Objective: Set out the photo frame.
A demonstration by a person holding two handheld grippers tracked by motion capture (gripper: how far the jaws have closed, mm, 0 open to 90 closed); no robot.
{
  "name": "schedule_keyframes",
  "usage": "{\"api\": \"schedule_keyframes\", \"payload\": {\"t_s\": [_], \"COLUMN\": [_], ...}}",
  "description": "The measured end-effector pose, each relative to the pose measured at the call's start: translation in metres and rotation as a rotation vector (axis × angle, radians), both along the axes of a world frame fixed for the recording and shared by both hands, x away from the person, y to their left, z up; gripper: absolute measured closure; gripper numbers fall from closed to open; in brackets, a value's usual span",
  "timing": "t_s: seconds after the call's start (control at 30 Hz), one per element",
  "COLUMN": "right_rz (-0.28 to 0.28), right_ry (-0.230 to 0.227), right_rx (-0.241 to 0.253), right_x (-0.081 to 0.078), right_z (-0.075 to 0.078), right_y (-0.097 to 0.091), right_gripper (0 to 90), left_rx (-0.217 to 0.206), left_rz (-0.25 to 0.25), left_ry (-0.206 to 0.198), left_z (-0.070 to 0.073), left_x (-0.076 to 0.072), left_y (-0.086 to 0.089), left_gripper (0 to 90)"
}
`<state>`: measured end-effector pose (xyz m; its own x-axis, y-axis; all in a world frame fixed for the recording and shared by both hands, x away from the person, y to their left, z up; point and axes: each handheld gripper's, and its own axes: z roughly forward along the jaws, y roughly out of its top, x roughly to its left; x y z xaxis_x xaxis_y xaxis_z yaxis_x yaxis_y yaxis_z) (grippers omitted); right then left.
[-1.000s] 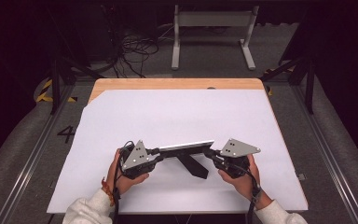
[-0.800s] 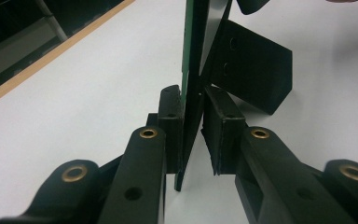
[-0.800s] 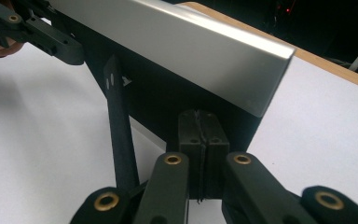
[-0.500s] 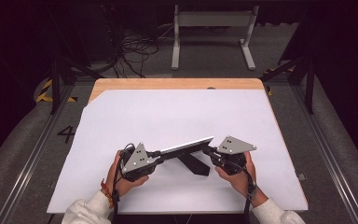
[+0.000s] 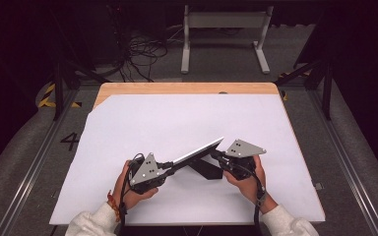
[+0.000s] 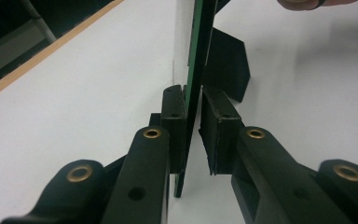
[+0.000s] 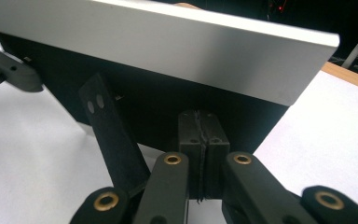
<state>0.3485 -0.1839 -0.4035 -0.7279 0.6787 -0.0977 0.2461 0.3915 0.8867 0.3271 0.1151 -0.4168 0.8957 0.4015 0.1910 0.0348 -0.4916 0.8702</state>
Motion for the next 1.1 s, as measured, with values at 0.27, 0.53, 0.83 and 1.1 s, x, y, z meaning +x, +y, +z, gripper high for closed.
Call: {"api": "schedule_keyframes", "payload": {"t_s": [0.27,0.53,0.83,1.1], "right_rz": [-0.015,-0.021,-0.023,-0.006], "right_ry": [0.0,0.003,0.01,-0.009], "right_rx": [0.012,0.019,0.034,0.044], "right_x": [0.007,0.013,0.019,0.009], "right_z": [-0.001,-0.001,-0.001,0.006], "right_y": [0.004,0.009,0.015,0.007], "right_gripper": [90.0,90.0,90.0,89.9], "left_rx": [-0.018,-0.012,0.008,-0.011], "left_rz": [-0.004,-0.012,-0.023,-0.036], "left_ry": [0.039,0.048,0.07,0.054], "left_z": [0.0,0.0,-0.004,0.002], "left_x": [-0.004,-0.007,-0.01,-0.017], "left_y": [-0.003,-0.006,-0.006,0.0], "left_gripper": [79.6,78.7,73.4,74.7]}}
